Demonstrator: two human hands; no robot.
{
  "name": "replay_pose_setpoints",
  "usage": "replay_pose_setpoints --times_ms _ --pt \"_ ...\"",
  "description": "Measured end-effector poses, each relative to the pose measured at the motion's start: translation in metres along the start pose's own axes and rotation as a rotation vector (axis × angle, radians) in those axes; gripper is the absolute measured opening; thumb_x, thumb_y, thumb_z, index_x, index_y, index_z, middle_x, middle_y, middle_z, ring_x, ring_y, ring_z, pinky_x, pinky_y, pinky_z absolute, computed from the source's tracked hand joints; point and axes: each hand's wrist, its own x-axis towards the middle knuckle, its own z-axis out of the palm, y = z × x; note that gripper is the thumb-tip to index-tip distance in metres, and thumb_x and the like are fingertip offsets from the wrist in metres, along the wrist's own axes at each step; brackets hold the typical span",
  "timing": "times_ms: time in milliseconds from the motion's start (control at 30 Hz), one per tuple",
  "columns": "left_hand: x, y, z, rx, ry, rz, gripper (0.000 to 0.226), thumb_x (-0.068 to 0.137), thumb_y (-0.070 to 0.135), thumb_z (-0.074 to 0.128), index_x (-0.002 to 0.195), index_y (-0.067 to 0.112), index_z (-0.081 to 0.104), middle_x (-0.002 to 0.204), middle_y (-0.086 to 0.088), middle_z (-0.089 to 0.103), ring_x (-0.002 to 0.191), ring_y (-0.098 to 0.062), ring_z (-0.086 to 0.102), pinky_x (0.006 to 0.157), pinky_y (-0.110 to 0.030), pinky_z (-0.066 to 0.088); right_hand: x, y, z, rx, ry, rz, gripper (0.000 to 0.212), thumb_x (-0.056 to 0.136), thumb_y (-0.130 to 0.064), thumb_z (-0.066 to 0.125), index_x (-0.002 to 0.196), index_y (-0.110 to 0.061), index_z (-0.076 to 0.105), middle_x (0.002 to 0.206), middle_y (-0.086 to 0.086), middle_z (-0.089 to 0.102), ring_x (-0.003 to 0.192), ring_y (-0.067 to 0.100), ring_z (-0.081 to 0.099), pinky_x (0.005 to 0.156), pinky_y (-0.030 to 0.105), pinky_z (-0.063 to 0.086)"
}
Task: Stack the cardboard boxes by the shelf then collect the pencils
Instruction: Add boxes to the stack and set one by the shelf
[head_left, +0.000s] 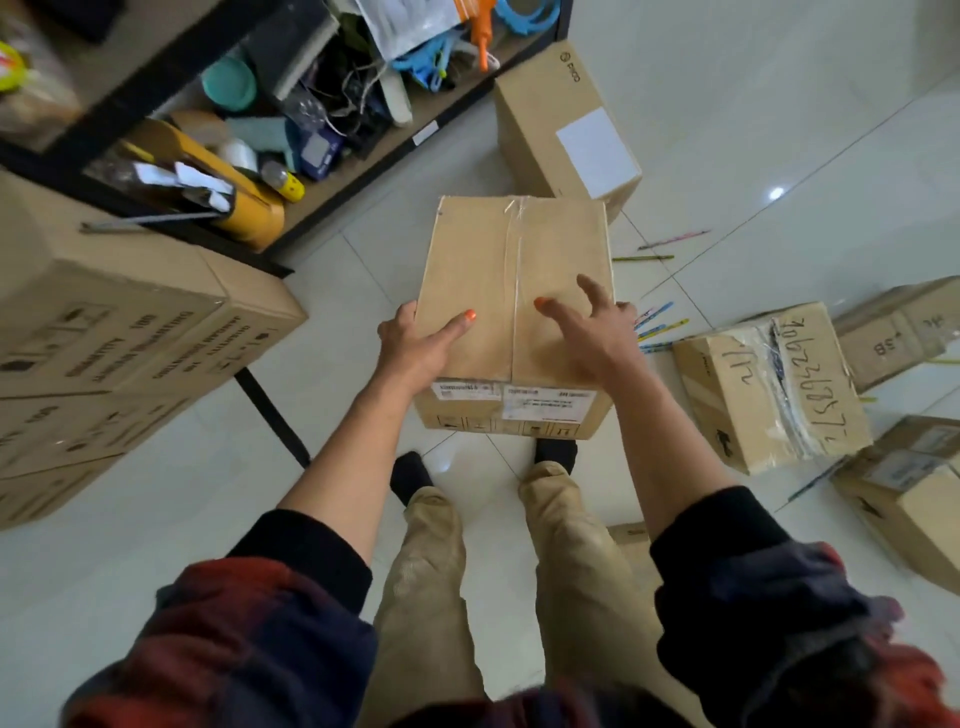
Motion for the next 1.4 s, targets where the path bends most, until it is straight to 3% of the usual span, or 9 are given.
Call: replay_pose_setpoints --times_ms 67,167,300,533,667,800,900,1067,1400 --pt "-0.019 0.006 -0.021 -0.037 -0.006 0.044 0.098 0.077 0.067 0.067 0.152 0.019 0.026 0.149 -0.002 0.037 0.135 -0.023 0.040 0.108 -0.037 0.035 -0.019 -0.019 -0.004 -0.009 -0.010 -0.007 0.088 0.073 -0.071 0.060 0.150 -0.041 0.030 0.152 0.017 0.022 0.133 0.043 0.039 0.111 0.055 0.034" --pt "-0.053 0.015 -0.058 -0.076 0.018 0.097 0.081 0.077 0.062 0.070 0.139 0.020 0.038 0.125 0.008 0.054 0.115 -0.016 0.052 0.094 -0.032 0.044 -0.056 -0.051 -0.006 -0.027 -0.010 -0.053 0.088 0.071 -0.071 0.060 0.149 -0.041 0.031 0.152 0.014 0.022 0.133 0.041 0.040 0.112 0.055 0.033" --pt "-0.094 0.029 -0.101 -0.168 0.116 0.127 0.075 0.077 0.056 0.074 0.132 0.018 0.040 0.116 0.005 0.056 0.103 -0.014 0.055 0.078 -0.026 0.042 -0.102 -0.090 -0.010 -0.047 -0.036 -0.131 0.081 0.078 -0.063 0.064 0.149 -0.042 0.031 0.156 0.015 0.016 0.135 0.041 0.038 0.114 0.055 0.030" --pt "-0.157 0.026 -0.169 -0.162 0.281 0.212 0.076 0.075 0.057 0.074 0.136 0.022 0.043 0.128 0.005 0.058 0.116 -0.019 0.055 0.087 -0.027 0.038 -0.171 -0.153 -0.014 -0.128 -0.042 -0.256 0.077 0.081 -0.061 0.065 0.148 -0.041 0.034 0.155 0.014 0.018 0.138 0.039 0.032 0.115 0.051 0.029" --pt "-0.186 0.015 -0.194 -0.188 0.356 0.201 0.069 0.078 0.056 0.073 0.128 0.019 0.044 0.113 0.005 0.056 0.103 -0.018 0.055 0.083 -0.030 0.042 -0.202 -0.180 -0.005 -0.166 -0.054 -0.323 0.078 0.080 -0.062 0.065 0.148 -0.041 0.035 0.155 0.013 0.021 0.135 0.037 0.038 0.113 0.049 0.032" --pt "-0.203 -0.009 -0.214 -0.228 0.404 0.193 0.076 0.075 0.057 0.075 0.130 0.017 0.041 0.115 0.005 0.055 0.105 -0.018 0.056 0.083 -0.033 0.046 -0.228 -0.196 0.013 -0.214 -0.075 -0.397 0.077 0.082 -0.059 0.065 0.149 -0.039 0.034 0.154 0.012 0.023 0.135 0.036 0.038 0.112 0.046 0.033" --pt "-0.213 -0.034 -0.224 -0.285 0.423 0.193 0.072 0.076 0.049 0.077 0.129 0.017 0.041 0.112 0.005 0.054 0.100 -0.015 0.056 0.075 -0.027 0.043 -0.242 -0.203 0.032 -0.263 -0.097 -0.438 0.078 0.081 -0.059 0.065 0.149 -0.038 0.033 0.154 0.014 0.023 0.136 0.037 0.036 0.113 0.048 0.033" --pt "-0.224 -0.079 -0.240 -0.352 0.435 0.197 0.078 0.065 0.061 0.077 0.129 0.024 0.051 0.113 0.011 0.064 0.099 -0.012 0.063 0.080 -0.030 0.053 -0.263 -0.212 0.075 -0.303 -0.163 -0.465 0.085 0.070 -0.066 0.067 0.146 -0.042 0.035 0.151 0.014 0.028 0.131 0.037 0.040 0.110 0.051 0.036" --pt "-0.241 -0.144 -0.318 -0.429 0.568 0.136 0.056 0.081 0.041 0.076 0.127 0.020 0.050 0.104 0.008 0.054 0.099 -0.018 0.058 0.076 -0.026 0.042 -0.301 -0.250 0.176 -0.390 -0.217 -0.548 0.076 0.080 -0.057 0.066 0.147 -0.038 0.035 0.150 0.015 0.022 0.130 0.038 0.040 0.110 0.048 0.036"
